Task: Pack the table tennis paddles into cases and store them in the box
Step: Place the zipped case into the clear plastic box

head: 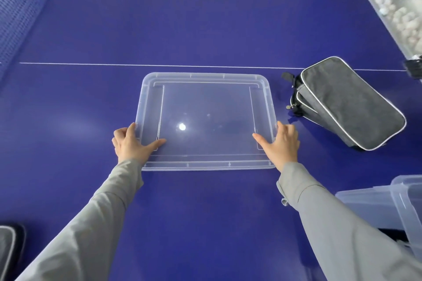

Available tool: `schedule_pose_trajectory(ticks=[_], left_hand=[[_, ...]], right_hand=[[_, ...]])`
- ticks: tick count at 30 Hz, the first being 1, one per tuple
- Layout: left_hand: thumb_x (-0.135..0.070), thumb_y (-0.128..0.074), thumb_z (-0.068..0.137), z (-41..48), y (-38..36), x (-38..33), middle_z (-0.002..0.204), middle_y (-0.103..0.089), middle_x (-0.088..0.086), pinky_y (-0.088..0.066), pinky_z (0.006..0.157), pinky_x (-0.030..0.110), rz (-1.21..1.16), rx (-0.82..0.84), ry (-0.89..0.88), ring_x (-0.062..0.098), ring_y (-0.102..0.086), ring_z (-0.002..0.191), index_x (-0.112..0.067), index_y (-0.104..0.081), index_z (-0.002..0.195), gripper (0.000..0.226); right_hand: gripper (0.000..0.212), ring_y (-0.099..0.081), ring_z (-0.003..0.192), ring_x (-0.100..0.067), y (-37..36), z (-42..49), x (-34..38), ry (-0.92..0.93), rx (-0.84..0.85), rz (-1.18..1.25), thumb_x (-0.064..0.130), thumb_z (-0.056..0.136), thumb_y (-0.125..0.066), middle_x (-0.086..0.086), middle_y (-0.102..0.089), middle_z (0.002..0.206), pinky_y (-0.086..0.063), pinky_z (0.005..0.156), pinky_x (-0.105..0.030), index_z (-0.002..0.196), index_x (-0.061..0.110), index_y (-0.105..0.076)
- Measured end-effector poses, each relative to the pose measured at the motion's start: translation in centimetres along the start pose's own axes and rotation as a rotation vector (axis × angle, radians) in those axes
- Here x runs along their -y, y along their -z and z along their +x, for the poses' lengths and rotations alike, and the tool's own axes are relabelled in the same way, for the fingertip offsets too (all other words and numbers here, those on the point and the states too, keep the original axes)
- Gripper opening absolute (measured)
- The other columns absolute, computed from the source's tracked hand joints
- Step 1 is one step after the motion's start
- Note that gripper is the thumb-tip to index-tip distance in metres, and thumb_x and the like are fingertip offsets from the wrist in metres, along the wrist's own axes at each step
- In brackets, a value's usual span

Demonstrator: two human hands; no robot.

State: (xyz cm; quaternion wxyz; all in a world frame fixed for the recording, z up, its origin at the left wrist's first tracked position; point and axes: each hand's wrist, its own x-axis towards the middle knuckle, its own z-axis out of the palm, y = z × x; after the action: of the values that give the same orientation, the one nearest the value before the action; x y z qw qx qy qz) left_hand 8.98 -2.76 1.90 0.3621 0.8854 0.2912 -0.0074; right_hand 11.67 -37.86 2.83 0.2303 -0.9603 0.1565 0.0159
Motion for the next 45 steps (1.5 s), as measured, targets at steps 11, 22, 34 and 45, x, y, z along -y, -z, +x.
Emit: schedule_pose_trajectory(ticks=[11,22,34,45], left_hand=[[-0.053,-0.062,0.081,-10.3,3.2,3.3,0.151,-0.027,0.007,-0.03,0.108,0.043,0.322,0.129,-0.042,0.029,-0.024,0.137,-0.011,-0.022,0.146,0.087],[-0.048,-0.063,0.082,-30.4,10.4,13.3,0.154,-0.028,0.005,-0.027,0.11,0.043,0.512,-0.047,0.1,0.026,-0.027,0.141,-0.013,-0.029,0.146,0.08],[-0.057,-0.055,0.084,-26.5,28.7,27.8,0.151,-0.029,0.009,-0.025,0.109,0.045,0.337,-0.168,0.45,0.031,-0.026,0.136,-0.014,-0.021,0.148,0.085],[-0.055,-0.066,0.076,-15.8,31.6,34.4,0.131,-0.045,0.007,-0.039,0.093,0.028,-0.155,0.174,0.45,0.022,-0.05,0.114,-0.015,-0.042,0.137,0.076]], right_hand=[[0.083,-0.025,0.139,-0.027,2.6,-11.7,-3.8,0.056,0.203,-0.047,0.049,0.086,-0.059,-0.01,-0.027,0.152,-0.028,0.108,-0.044,0.146,0.007,-0.022],[0.083,-0.025,0.14,-0.023,4.0,-22.9,-3.9,0.294,0.361,-0.105,0.052,0.087,-0.056,-0.008,-0.026,0.153,-0.029,0.11,-0.037,0.147,0.008,-0.02],[0.072,-0.037,0.129,-0.023,-2.7,-33.5,12.0,0.375,0.506,0.045,0.047,0.087,-0.058,-0.008,-0.041,0.141,-0.037,0.106,-0.041,0.143,0.01,-0.032],[0.064,-0.045,0.119,-0.024,-14.1,-44.6,28.4,0.102,0.679,0.27,0.042,0.085,-0.064,-0.004,-0.046,0.125,-0.036,0.104,-0.036,0.135,0.011,-0.041]])
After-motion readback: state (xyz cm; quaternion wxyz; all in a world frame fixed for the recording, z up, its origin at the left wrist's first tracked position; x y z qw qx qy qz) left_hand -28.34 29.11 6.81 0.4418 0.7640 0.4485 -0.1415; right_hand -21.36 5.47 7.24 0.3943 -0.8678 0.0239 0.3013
